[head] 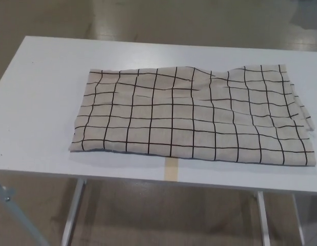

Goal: Use the left hand to fold a white towel with checkered patterns in half.

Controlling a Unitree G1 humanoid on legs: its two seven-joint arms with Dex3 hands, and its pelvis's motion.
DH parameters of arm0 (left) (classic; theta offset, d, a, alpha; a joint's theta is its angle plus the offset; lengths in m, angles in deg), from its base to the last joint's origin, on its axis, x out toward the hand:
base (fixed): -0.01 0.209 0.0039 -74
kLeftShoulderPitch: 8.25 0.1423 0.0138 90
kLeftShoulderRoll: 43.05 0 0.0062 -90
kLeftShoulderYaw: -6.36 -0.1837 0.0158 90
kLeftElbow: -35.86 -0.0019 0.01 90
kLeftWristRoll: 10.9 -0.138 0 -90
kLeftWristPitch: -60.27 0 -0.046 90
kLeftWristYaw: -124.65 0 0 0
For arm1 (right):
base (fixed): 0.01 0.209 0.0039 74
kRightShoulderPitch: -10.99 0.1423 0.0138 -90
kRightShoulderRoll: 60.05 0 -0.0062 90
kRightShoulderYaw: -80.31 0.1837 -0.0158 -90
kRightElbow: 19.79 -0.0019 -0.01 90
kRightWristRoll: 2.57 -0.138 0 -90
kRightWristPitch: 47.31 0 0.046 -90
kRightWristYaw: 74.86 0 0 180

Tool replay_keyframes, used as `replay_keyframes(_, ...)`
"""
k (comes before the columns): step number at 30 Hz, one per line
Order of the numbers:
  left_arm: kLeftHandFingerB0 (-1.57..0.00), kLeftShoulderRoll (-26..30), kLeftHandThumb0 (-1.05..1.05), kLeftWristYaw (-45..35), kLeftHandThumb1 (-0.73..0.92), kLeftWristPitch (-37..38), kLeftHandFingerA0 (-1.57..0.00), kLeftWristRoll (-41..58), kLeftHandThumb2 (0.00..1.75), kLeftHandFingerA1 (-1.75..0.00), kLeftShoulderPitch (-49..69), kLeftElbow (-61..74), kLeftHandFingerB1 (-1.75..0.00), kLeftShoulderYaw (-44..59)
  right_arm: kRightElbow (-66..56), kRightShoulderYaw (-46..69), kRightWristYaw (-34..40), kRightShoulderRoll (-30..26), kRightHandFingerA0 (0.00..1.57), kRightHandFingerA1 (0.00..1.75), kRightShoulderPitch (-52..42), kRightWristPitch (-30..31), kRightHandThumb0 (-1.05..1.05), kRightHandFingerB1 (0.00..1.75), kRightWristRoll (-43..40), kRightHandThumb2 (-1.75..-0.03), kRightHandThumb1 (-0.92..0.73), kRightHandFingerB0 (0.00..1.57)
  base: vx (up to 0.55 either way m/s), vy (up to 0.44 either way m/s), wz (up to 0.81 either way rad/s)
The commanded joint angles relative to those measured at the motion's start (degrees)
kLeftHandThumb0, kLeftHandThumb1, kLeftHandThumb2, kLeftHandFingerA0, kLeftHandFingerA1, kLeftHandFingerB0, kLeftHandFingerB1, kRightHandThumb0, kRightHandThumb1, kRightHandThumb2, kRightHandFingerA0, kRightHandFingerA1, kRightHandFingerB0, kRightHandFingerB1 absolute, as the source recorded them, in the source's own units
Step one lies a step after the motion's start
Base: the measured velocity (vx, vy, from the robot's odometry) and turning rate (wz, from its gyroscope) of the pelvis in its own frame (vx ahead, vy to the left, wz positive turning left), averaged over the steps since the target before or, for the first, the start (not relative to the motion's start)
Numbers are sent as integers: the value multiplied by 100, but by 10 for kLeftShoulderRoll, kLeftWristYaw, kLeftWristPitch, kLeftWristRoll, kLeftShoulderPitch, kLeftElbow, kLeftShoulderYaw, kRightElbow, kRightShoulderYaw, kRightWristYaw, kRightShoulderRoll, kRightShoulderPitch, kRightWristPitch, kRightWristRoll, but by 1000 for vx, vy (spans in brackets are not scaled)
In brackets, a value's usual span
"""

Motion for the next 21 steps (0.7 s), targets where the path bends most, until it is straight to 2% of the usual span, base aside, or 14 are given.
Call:
replay_keyframes(1,-31,6,-37,-19,45,49,-33,26,54,-37,-9,-25,-32,15,-18,14,-23,3,49,50,-12,-20,-37,41,-37,-57,-60,48,0,0,0)
replay_keyframes(2,-29,6,-39,-21,45,50,-31,26,55,-36,-9,-24,-31,15,-19,14,-23,4,49,50,-13,-21,-37,41,-37,-57,-60,48,0,0,0)
replay_keyframes(3,-11,6,-24,-24,30,56,-12,26,87,-53,-6,-22,-52,14,-19,14,-23,4,49,50,-13,-22,-37,41,-38,-57,-60,48,0,0,0)
replay_keyframes(5,-11,6,-24,-29,30,65,-12,25,87,-53,-3,-20,-52,13,-19,16,-25,5,49,50,-14,-23,-37,41,-40,-57,-60,48,0,0,0)
replay_keyframes(7,0,7,-30,-32,31,82,-1,17,87,-50,0,-10,-48,4,-22,14,-26,8,48,50,-16,-25,-37,41,-40,-57,-60,46,0,0,0)
replay_keyframes(9,0,7,-30,-26,31,107,-1,0,87,-50,8,5,-48,-8,-29,11,-26,14,48,50,-19,-27,-37,41,-40,-57,-60,46,0,0,0)
replay_keyframes(10,-13,9,-51,-19,46,128,-10,-13,57,-27,14,11,-25,-18,-35,7,-26,20,46,50,-23,-30,-37,41,-41,-57,-61,46,0,0,0)
replay_keyframes(11,-13,10,-51,-15,46,141,-10,-20,57,-27,18,14,-25,-24,-38,6,-27,23,46,50,-27,-31,-37,41,-41,-57,-61,46,0,0,0)
replay_keyframes(12,-9,23,-55,28,47,228,-4,-89,55,-25,39,28,-24,-54,-57,-9,-23,44,46,49,-47,-45,-37,41,-34,-58,-61,47,0,0,0)
replay_keyframes(13,-4,31,-59,53,37,272,0,-125,76,-17,51,39,-25,-68,-66,-17,-20,54,46,49,-57,-52,-37,41,-27,-58,-61,47,0,0,0)
replay_keyframes(14,-4,33,-59,59,37,280,0,-133,76,-17,53,45,-25,-71,-67,-19,-19,56,46,49,-59,-55,-37,41,-25,-58,-61,47,0,0,0)
replay_keyframes(15,-11,35,-64,75,39,301,-1,-153,75,-8,59,66,-19,-75,-69,-25,-14,60,45,48,-61,-62,-37,41,-16,-59,-61,45,0,0,0)
replay_keyframes(16,-10,30,-68,86,42,323,0,-174,74,-1,72,122,-8,-72,-64,-33,-17,66,44,47,-64,-75,-39,40,-11,-58,-61,44,0,0,0)
replay_keyframes(21,-6,23,-70,123,43,347,0,-249,73,0,105,276,-4,-52,-37,-57,-19,59,44,44,-74,-104,-43,39,17,-58,-62,43,0,0,0)
